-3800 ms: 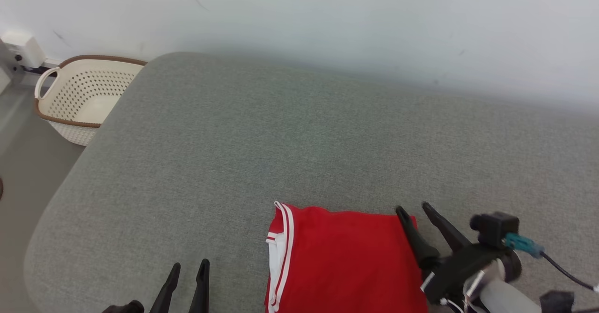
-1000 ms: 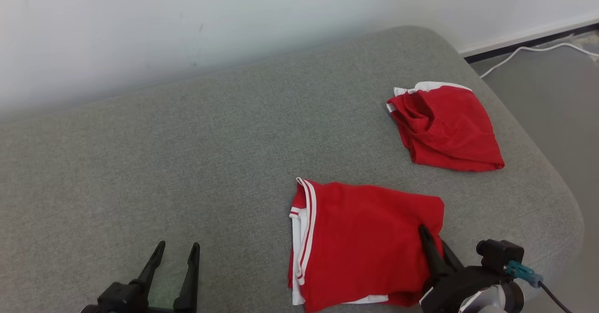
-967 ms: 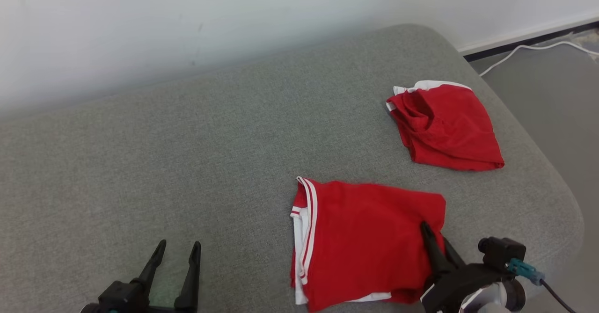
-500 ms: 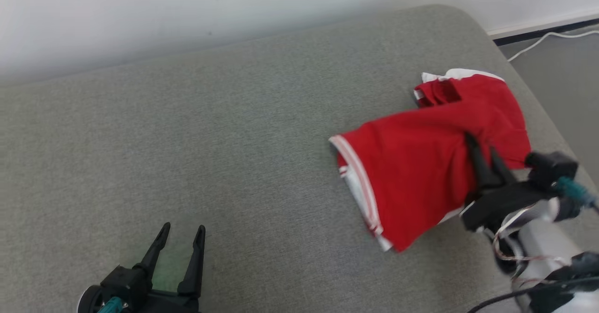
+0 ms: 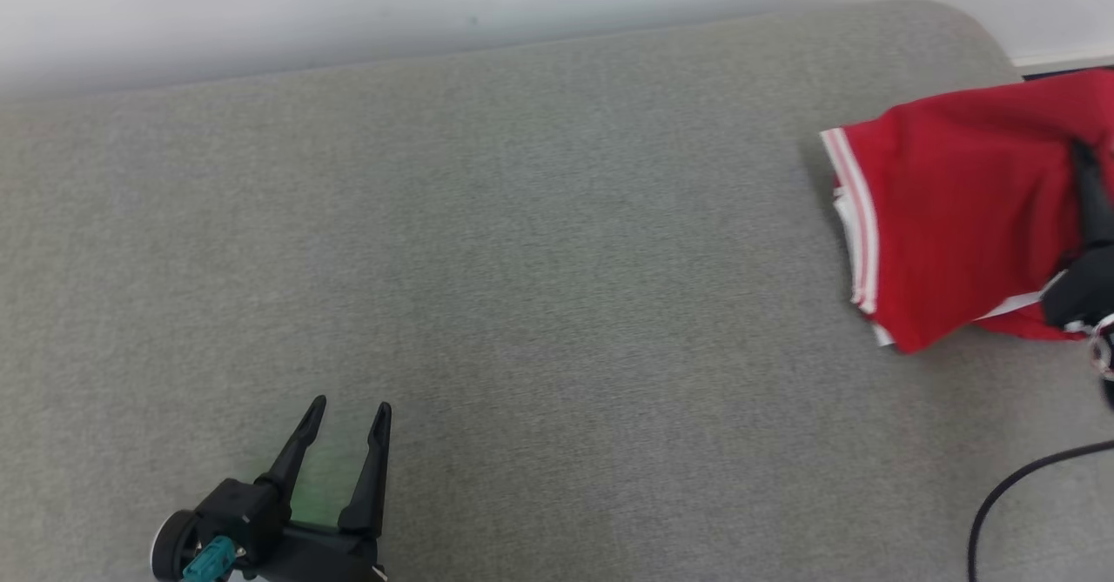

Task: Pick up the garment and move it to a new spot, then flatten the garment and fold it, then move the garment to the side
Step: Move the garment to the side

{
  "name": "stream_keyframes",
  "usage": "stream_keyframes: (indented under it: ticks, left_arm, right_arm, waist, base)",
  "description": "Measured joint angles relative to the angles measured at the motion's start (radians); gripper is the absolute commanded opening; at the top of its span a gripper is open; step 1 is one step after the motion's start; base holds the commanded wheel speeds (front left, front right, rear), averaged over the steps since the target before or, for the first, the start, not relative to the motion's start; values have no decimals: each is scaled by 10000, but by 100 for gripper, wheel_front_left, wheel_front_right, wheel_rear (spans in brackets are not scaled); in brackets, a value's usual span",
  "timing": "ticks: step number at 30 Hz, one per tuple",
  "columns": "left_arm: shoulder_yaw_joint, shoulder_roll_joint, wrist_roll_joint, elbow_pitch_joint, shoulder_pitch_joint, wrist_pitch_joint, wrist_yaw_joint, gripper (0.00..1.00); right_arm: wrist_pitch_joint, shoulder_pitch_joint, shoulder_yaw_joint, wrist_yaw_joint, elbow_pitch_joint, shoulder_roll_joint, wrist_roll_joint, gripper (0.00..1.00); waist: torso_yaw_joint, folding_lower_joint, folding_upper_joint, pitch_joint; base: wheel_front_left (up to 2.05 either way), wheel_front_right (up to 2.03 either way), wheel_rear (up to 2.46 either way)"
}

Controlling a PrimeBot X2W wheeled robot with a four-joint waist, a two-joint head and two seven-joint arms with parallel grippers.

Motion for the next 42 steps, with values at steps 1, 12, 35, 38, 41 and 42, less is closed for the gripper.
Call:
stream_keyframes:
  ticks: [1, 12, 35, 38, 41, 42]
  left_arm:
    - [10, 2, 2, -4, -17, 0, 0, 100]
    - [8, 4, 173, 13, -170, 0, -48, 100]
    - [320, 0, 86, -19, 599, 0, 571, 100]
    - [376, 4, 105, -12, 754, 0, 604, 100]
    - [483, 2, 161, -2, 922, 0, 729, 100]
    - [529, 2, 161, 10, 993, 0, 757, 100]
  right_arm:
    - [0, -120, -42, -2, 180, -100, -58, 0]
    - [0, -1549, -1312, -2, 2372, -456, -2238, 100]
    - [-2, 2421, -3428, 0, -1847, 2665, -4642, 100]
    - [-2, 2910, -3425, 0, -2140, 2924, -4525, 100]
    - [0, 3541, -3450, 0, -2420, 3296, -4255, 100]
    - [-2, 3720, -3486, 0, -2516, 3423, -4171, 100]
  waist:
    - [70, 1, 0, 29]
    - [680, 1, 0, 427]
    - [1320, -2, -1, -959]
    - [1371, -3, -2, -1173]
    - [1453, -3, -1, -1480]
    - [1481, -3, -2, -1578]
  base:
    - [0, 0, 0]
    - [0, 0, 0]
    - [0, 0, 0]
    - [0, 0, 0]
    - [0, 0, 0]
    - [0, 0, 0]
